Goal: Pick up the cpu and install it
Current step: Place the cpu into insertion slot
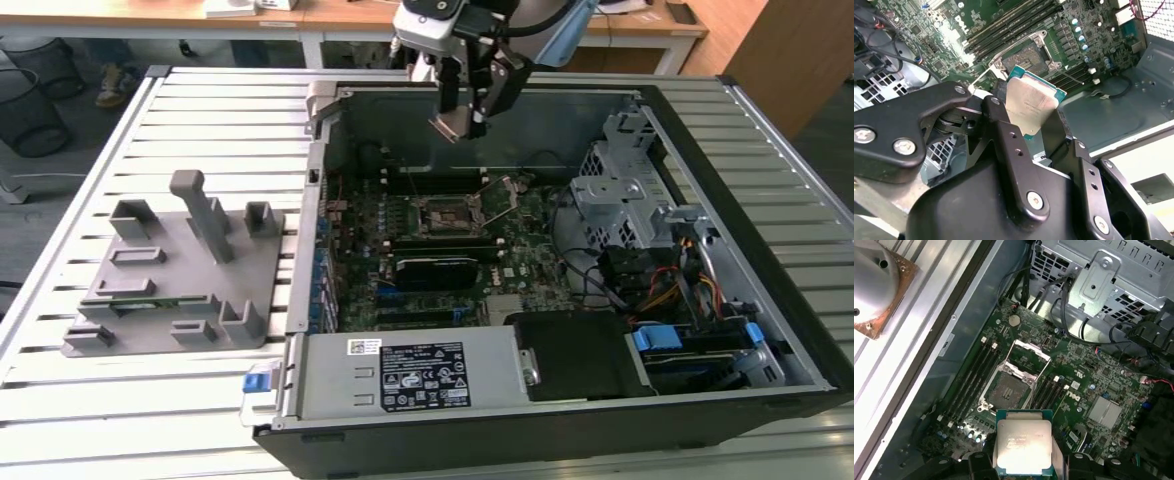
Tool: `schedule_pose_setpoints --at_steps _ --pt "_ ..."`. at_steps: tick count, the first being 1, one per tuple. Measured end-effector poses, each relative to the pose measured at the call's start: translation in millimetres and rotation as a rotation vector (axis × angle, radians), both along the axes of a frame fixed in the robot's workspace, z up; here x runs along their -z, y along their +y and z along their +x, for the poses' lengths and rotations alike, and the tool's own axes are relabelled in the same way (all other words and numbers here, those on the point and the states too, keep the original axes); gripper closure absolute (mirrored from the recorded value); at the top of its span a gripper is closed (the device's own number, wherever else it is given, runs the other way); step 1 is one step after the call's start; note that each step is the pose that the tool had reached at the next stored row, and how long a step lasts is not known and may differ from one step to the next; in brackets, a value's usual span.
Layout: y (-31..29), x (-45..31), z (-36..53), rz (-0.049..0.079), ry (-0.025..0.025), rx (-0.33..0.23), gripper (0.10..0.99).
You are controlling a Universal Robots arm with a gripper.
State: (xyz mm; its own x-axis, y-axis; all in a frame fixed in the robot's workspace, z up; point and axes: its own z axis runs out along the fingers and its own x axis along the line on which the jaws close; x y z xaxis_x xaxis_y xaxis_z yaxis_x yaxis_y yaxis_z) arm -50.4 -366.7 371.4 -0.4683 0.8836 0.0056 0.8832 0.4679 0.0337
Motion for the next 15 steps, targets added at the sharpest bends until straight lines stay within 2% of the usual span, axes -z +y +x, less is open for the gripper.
schedule_pose_setpoints --at_steps 15 --pt "0.0 1.0 0.0 0.000 0.0000 0.119 0.561"
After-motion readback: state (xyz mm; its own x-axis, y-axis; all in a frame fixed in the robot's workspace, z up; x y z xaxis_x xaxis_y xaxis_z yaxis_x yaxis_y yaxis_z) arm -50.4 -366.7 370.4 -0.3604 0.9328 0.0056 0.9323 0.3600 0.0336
